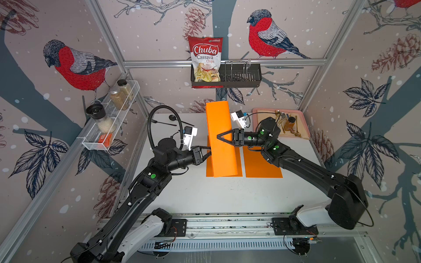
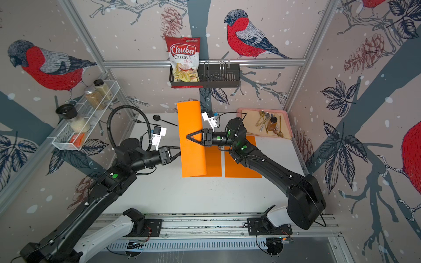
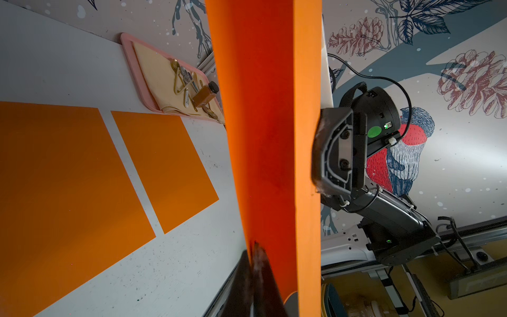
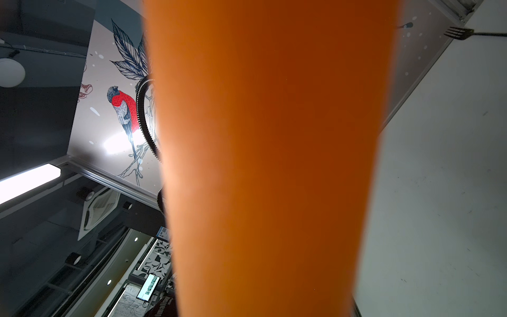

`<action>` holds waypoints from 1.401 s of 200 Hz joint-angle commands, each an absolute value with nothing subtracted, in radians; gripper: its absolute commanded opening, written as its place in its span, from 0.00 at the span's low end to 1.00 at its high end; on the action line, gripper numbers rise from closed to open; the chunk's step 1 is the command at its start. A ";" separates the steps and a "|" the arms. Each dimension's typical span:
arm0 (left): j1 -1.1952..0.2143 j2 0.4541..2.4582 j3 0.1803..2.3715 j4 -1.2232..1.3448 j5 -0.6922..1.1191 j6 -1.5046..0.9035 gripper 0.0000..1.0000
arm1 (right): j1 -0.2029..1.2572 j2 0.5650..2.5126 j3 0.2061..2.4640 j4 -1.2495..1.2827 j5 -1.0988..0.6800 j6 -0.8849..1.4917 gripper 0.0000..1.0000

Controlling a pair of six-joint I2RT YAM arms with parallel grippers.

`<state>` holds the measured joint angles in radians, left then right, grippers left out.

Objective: Fold the rectangular paper in half along the long edge
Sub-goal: Fold the paper.

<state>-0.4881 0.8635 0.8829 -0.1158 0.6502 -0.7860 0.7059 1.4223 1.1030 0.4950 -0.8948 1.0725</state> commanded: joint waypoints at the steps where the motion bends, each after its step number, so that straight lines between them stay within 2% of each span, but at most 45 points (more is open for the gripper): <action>1: -0.490 0.861 0.882 -0.091 0.649 -0.780 0.08 | 0.708 1.420 1.111 0.499 -0.899 1.054 0.35; 147: -0.490 0.848 0.879 -0.098 0.647 -0.781 0.09 | 0.717 1.410 1.114 0.479 -0.881 1.044 0.29; 186: -0.490 0.848 0.880 -0.097 0.647 -0.781 0.15 | 0.714 1.413 1.115 0.477 -0.876 1.043 0.29; 236: -0.490 0.847 0.877 -0.095 0.648 -0.782 0.17 | 0.714 1.412 1.111 0.489 -0.885 1.051 0.29; 272: -0.489 0.849 0.874 -0.092 0.650 -0.781 0.01 | 0.718 1.415 1.109 0.489 -0.882 1.050 0.34; 280: -0.489 0.848 0.876 -0.092 0.651 -0.781 0.00 | 0.718 1.416 1.108 0.492 -0.881 1.052 0.35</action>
